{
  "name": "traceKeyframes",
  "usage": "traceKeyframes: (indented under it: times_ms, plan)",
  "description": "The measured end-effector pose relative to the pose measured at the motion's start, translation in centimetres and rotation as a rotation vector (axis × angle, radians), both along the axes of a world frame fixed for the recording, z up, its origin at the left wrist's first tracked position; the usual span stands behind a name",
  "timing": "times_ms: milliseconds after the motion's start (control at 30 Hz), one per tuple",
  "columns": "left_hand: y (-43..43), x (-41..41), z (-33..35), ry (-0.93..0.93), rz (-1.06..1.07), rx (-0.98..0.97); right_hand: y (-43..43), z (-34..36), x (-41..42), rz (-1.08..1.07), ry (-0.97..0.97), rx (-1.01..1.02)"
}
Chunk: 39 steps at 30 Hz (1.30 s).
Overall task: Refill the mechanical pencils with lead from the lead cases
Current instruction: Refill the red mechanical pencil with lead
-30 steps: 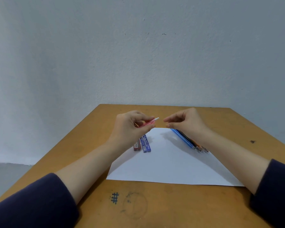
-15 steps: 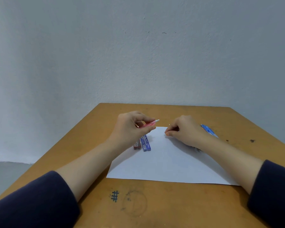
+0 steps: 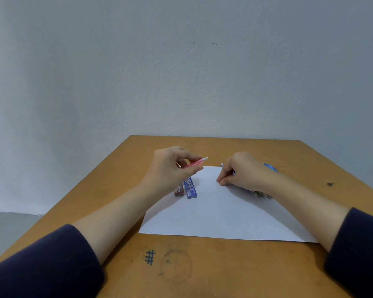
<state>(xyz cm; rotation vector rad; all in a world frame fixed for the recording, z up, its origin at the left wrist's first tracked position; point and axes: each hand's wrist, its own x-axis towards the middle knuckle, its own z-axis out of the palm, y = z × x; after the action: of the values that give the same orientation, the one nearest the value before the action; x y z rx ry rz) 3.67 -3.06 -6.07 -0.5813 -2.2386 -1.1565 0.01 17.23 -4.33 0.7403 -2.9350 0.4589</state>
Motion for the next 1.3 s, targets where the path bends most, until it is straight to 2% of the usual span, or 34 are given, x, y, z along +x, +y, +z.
traceKeyframes:
  times_ms: [133,267,433,700,833,1300]
  plan:
    - [0.0,0.0,0.0,-0.002,0.003,-0.005,0.0,0.0,0.2,0.024,0.021,0.008]
    - [0.0,0.0,0.0,-0.003,0.011,0.000,-0.1,0.2,0.1,0.021,0.079,-0.076]
    - [0.0,0.1,0.1,-0.007,0.017,-0.012,-0.4,0.8,0.4,-0.006,0.152,-0.293]
    - [0.0,-0.1,0.0,-0.020,0.026,-0.041,-1.1,0.9,1.2,0.035,0.006,-0.731]
    - [0.0,-0.1,0.0,-0.020,0.014,-0.050,-1.2,0.9,1.3,0.062,-0.027,-0.738]
    - [0.0,0.0,0.0,-0.013,0.006,-0.054,-1.3,1.0,1.3,0.075,0.080,-0.641]
